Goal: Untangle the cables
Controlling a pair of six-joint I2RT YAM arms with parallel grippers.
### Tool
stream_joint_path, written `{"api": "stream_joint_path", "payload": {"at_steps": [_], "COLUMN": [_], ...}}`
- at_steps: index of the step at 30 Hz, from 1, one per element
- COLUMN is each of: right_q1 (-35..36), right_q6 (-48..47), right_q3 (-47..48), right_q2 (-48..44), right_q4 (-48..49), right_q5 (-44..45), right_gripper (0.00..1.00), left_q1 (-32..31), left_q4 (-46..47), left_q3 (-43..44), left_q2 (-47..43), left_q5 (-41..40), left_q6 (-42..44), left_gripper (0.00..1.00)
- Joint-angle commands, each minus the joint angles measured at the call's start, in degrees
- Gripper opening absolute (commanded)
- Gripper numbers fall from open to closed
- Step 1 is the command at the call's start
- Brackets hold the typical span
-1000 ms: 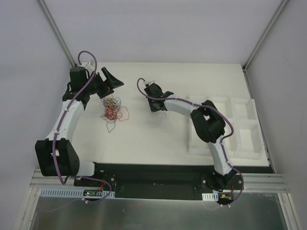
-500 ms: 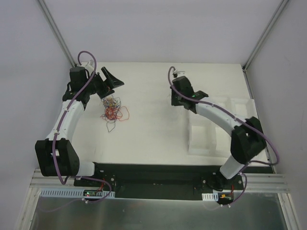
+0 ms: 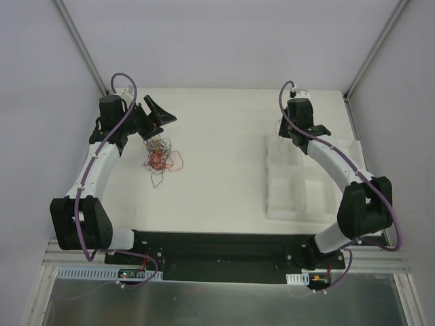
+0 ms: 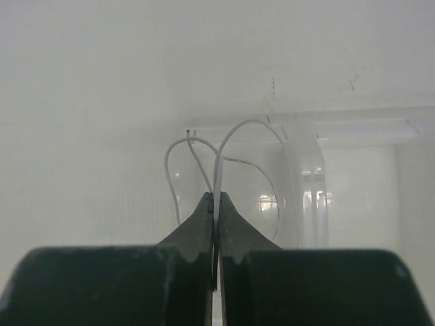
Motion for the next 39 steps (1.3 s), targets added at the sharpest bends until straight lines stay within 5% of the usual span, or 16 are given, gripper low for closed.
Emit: {"api": "stream_joint_path", "payload": {"at_steps": [1, 14, 24, 32, 39], "right_q1": [-0.8, -0.9, -1.1, 0.9, 15.7], "right_q6": [-3.9, 2.3, 1.0, 2.3, 10.0], "right_q3": [-0.5, -3.4, 0.4, -2.4, -3.6], "right_q2": [3.9, 6.4, 1.5, -5.4, -1.0], "right_q4": [3.2, -8.5, -18.0, -14.3, 2.7], "right_q5": [0.0, -1.6, -4.7, -5.2, -9.5], "right_gripper": [0.00, 0.02, 0.54, 0.67, 0.70], "left_q1": [0.6, 0.5, -0.1, -0.1, 0.7], "left_q4": [2.5, 2.8, 2.8, 2.7, 2.7], "left_q3": [-0.4, -0.8, -0.8, -1.8, -2.4], "left_q2": [-0.6, -0.1, 0.5, 0.6, 2.6], "left_q5": [2.2, 1.9, 1.8, 0.3, 0.8], "left_q6": [-0.4, -0.5, -0.5, -2.2, -5.6], "left_gripper": [0.87, 0.87, 0.87, 0.84, 0.80]}}
